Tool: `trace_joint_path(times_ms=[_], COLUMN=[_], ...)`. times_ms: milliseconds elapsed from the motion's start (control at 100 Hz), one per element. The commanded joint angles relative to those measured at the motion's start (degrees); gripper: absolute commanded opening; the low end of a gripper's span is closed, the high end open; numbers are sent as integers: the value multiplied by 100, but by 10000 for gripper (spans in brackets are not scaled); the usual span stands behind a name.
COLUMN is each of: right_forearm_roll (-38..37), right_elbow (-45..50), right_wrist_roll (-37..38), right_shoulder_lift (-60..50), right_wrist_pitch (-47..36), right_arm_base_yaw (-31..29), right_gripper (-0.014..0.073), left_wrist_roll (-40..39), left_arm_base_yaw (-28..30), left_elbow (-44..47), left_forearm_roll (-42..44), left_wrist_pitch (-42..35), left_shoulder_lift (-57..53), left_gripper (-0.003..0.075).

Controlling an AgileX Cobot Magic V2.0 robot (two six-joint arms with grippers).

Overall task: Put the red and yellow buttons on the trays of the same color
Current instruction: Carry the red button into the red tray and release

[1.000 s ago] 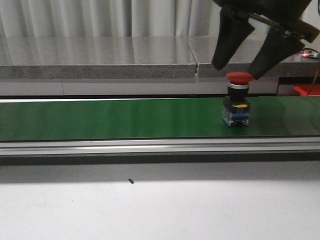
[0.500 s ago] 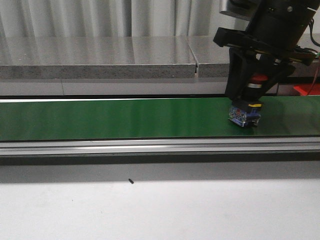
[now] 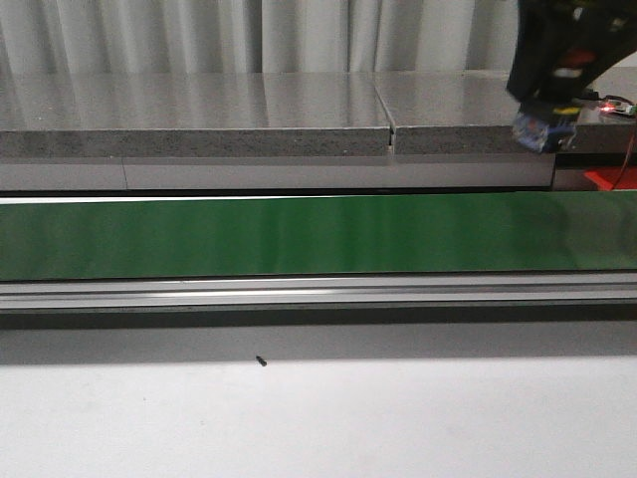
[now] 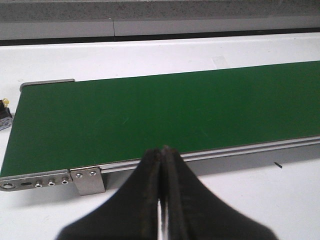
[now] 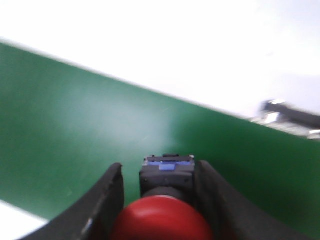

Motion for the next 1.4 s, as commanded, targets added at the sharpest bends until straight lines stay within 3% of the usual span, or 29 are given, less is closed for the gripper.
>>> trace_joint_path(times_ms=[0, 440, 640, 1020, 1390], right_forearm_roll=[-29, -40, -35, -35, -35], right_elbow=[-357, -441, -441, -496, -1848], right_wrist_roll=[-69, -64, -59, -59, -64], right_shoulder_lift=[-304, 28, 155, 742, 2047], right_wrist_pitch=[-223, -1369, -1800, -2218, -1294], right_arm_base_yaw=[-349, -2279, -2794, -3052, -3052], right_gripper=[162, 162, 162, 162, 162], left_wrist_roll=[-16, -16, -16, -16, -16], left_arm_base_yaw=[-53, -53, -53, -53, -53], left_elbow=[-140, -140, -140, -140, -140], left_forearm_roll=[-89, -89, -89, -89, -89], left_wrist_pitch=[-352, -352, -352, -352, -352], left_shoulder_lift=[10, 10, 10, 10, 10], left_gripper=[-20, -20, -20, -20, -20])
